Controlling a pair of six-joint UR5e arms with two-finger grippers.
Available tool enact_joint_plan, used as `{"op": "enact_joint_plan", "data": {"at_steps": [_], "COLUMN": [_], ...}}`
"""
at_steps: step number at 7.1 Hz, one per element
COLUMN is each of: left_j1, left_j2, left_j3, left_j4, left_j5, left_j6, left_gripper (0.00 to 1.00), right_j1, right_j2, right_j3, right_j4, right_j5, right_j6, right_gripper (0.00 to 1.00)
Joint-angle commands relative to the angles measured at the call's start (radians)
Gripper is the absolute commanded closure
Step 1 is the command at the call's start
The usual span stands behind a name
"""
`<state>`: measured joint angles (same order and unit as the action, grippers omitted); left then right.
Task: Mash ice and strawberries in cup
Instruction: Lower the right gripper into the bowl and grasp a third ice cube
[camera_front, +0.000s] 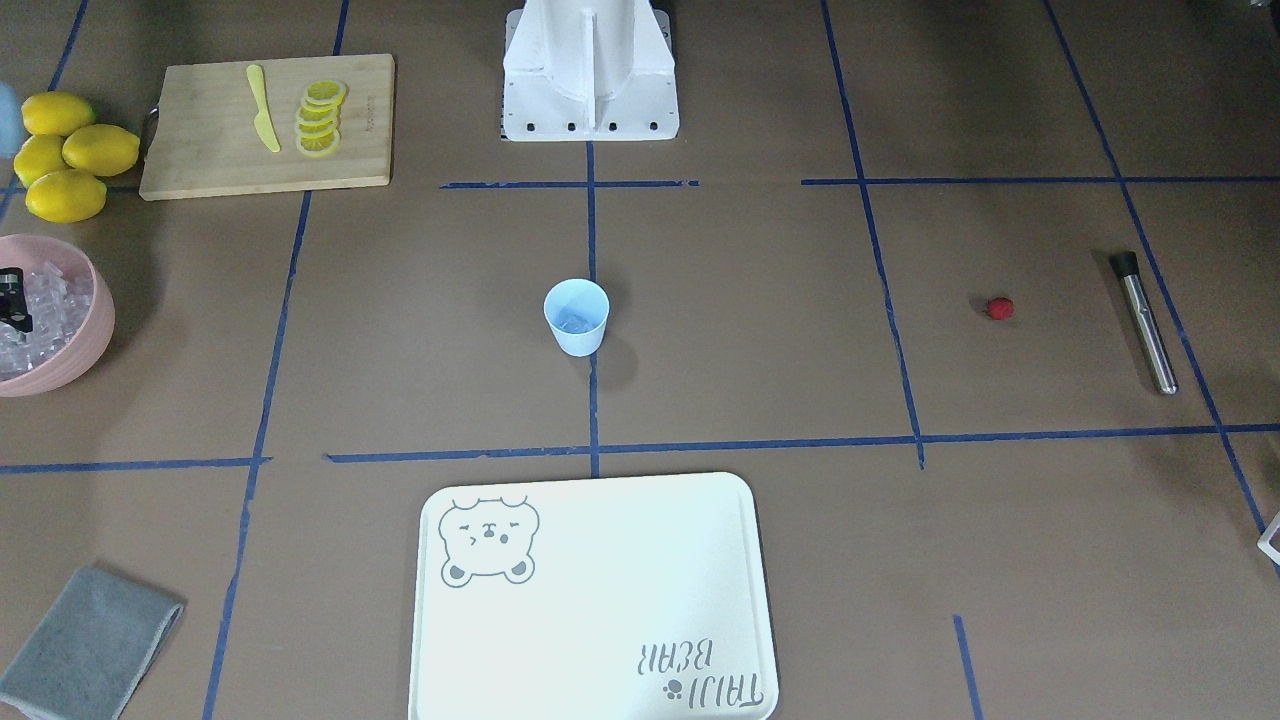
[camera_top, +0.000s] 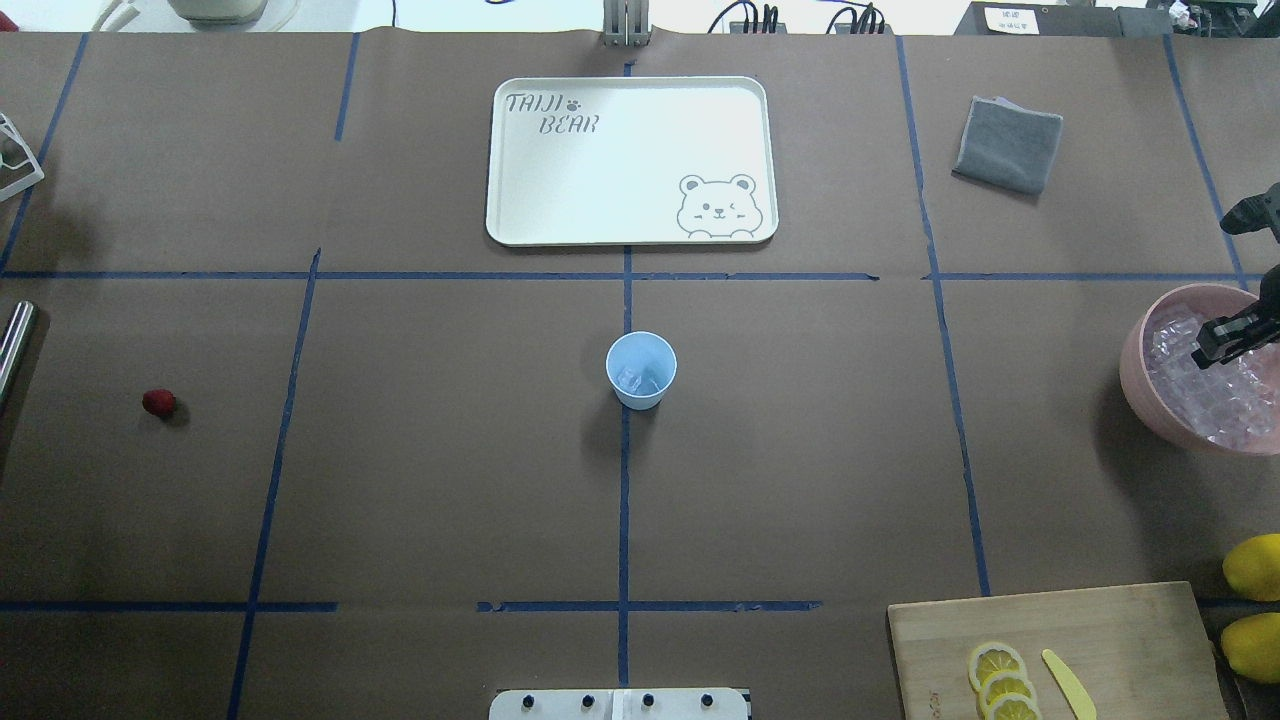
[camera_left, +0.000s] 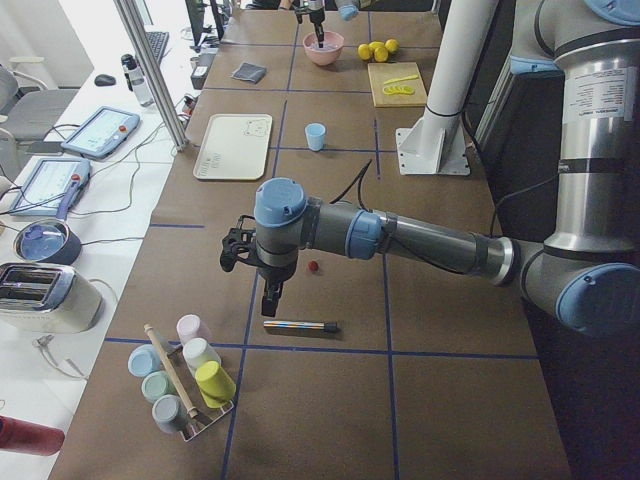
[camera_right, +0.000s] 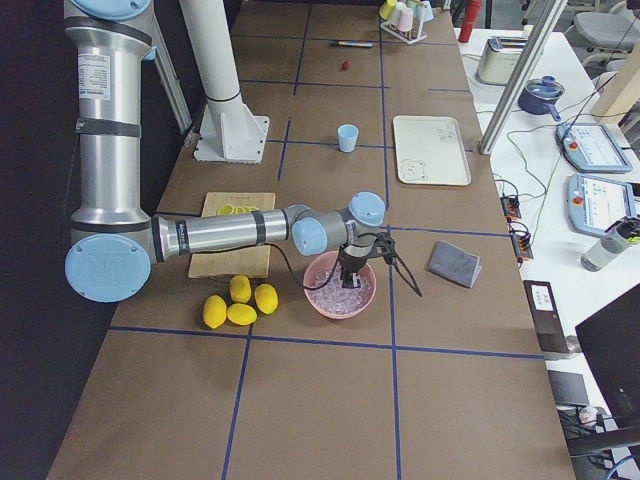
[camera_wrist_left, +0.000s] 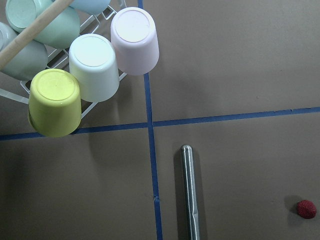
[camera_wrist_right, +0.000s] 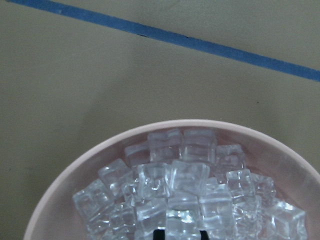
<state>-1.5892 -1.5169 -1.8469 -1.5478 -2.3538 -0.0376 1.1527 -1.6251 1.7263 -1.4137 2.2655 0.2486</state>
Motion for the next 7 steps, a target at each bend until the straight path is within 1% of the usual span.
{"op": "enact_joint_plan", "data": {"at_steps": [1,2,3,4,5,6,7], "left_j1": [-0.002,0.0,0.0,0.0,0.0,0.0,0.002], "left_j2": [0.001,0.001,0.001,0.004,0.006,0.006,0.006], "left_j3": [-0.003,-0.003,-0.003,-0.003,-0.002,-0.002,0.001], "left_j4": [0.0,0.0,0.0,0.002,0.0,0.002,0.002], "left_j5": [0.001,0.001,0.001,0.001,0.001,0.001,0.001], "left_j6": [0.001,0.001,0.001,0.001,0.001,0.001,0.001], "left_gripper": [0.0,0.0,0.0,0.0,0.0,0.0,0.0], "right_j1": [0.039,0.042,0.038,0.021,-0.052,-0.156,-0.251], "right_j2": [-0.042,-0.032,0.023,0.122,0.225,0.343,0.455], "right_j3": [0.153,0.238,0.289,0.297,0.295,0.288,0.262], "right_j4": [-0.09,-0.178,-0.259,-0.331,-0.393,-0.449,-0.467], "right_j5": [0.005,0.0,0.002,0.008,0.006,-0.004,-0.041], "right_j6": [0.0,0.001,0.021,0.038,0.069,0.224,0.392], "right_gripper": [1.0,1.0,1.0,1.0,1.0,1.0,1.0]}}
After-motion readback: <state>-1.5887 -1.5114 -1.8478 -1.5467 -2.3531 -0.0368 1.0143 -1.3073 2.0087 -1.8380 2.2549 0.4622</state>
